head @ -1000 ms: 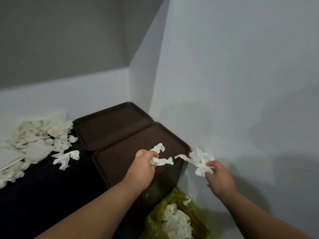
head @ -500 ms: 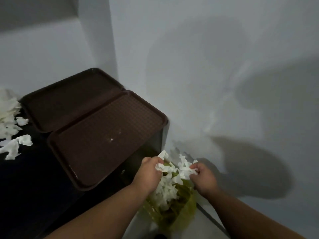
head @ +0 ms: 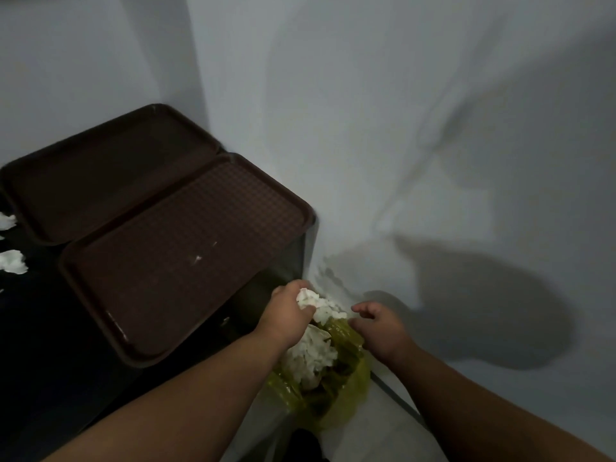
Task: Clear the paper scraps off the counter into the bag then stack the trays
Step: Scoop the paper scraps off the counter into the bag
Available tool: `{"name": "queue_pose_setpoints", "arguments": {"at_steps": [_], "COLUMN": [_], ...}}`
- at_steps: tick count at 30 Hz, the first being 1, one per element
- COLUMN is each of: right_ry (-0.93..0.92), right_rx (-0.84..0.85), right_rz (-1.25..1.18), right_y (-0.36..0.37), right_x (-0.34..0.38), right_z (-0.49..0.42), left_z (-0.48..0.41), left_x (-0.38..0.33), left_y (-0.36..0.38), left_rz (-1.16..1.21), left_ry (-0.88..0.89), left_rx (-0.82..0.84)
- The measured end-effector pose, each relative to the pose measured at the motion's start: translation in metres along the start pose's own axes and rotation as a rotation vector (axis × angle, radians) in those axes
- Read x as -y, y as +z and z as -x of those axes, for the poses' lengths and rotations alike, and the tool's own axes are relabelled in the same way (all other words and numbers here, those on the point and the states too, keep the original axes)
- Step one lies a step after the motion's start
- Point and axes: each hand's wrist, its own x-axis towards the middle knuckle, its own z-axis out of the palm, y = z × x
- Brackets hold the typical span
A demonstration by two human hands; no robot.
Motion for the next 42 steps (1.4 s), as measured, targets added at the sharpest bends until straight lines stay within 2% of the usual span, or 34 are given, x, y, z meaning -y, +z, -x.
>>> {"name": "queue_pose_setpoints", "arguments": {"at_steps": [15, 21, 27, 34, 38, 42], "right_ry": [-0.018, -0.122, -0.263, -0.431, -0.487, -0.547], "right_rx": [0.0, -0.025, -0.044, 0.025, 0.091, 0.232], "right_rz": [0.053, 0.081, 0.077, 0.112, 0.131, 0.201], "right_y": [-0.007, -0.002, 0.01, 0.061, 0.121, 0.189], "right_x": [0.0, 0.035, 0.096, 0.183, 0.218, 0.249], "right_z": [0.008, 0.017, 0.031, 0.059, 0.083, 0.114], "left_z": [0.009, 0.03, 0.059, 0.096, 0.13, 0.164], "left_x": [0.011, 0.003, -0.015, 0.015, 0.063, 0.128], "left_y": [-0.021, -0.046, -0.091, -0.185, -0.248, -0.304], "left_rz": [-0.006, 0.015, 0.04, 0.06, 0.067, 0.04], "left_ry": [-0.059, -0.017, 0.113, 0.154, 0.091, 0.035], "left_rx": [0.008, -0.011, -0.099, -0.294, -0.376, -0.484]}}
